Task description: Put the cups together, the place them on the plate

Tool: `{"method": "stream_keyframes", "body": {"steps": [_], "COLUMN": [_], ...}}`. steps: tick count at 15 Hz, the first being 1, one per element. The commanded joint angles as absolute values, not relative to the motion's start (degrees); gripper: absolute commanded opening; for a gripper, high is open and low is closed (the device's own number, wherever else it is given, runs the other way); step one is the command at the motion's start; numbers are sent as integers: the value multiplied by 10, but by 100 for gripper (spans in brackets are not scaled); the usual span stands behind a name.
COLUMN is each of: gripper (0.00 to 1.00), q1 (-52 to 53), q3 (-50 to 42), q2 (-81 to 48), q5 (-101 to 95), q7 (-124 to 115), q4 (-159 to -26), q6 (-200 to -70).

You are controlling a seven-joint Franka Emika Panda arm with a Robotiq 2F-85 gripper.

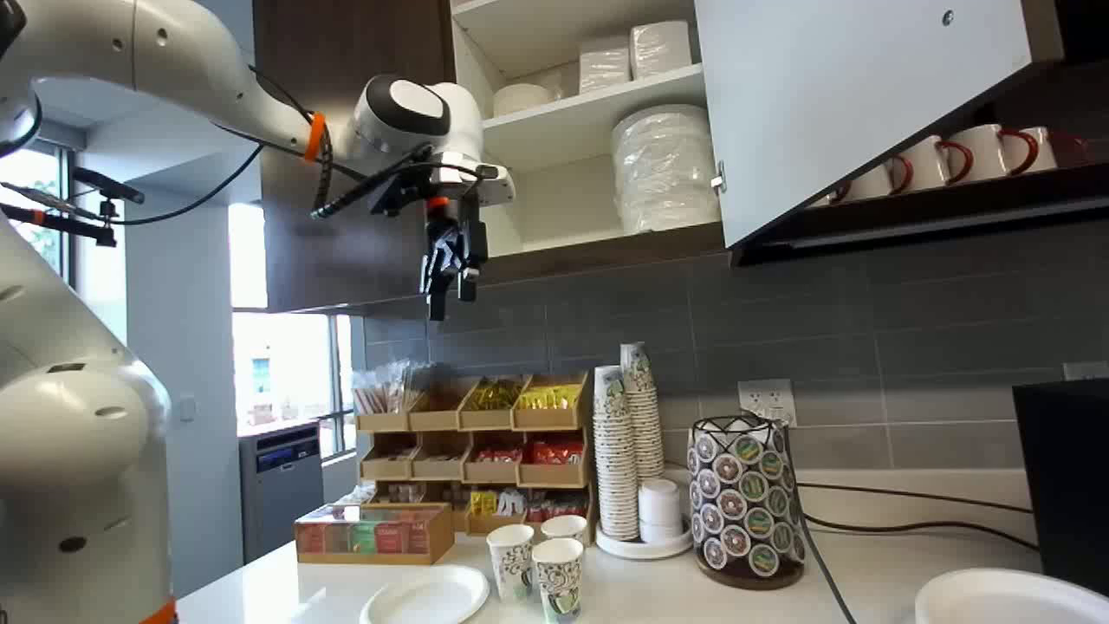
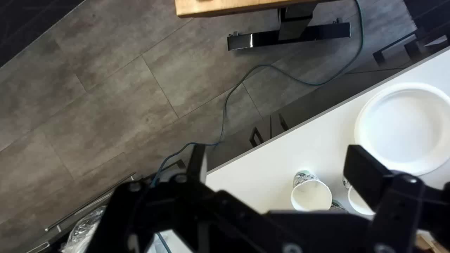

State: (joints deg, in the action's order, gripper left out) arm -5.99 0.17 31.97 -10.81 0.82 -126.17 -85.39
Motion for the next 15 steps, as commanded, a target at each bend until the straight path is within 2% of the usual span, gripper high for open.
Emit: {"method": "stream_keyframes", "body": {"steps": [1,10,15], "gripper": [100,100,100], "q1": [-47,-45,-21], "q3": [-8,-16,-35], "q2": [319,301,201], "q5": [-112,-104,-70], "q7": [3,12,63], "q4": [-1260,-1261,-1300], "q6": [-851,-856,-972]}}
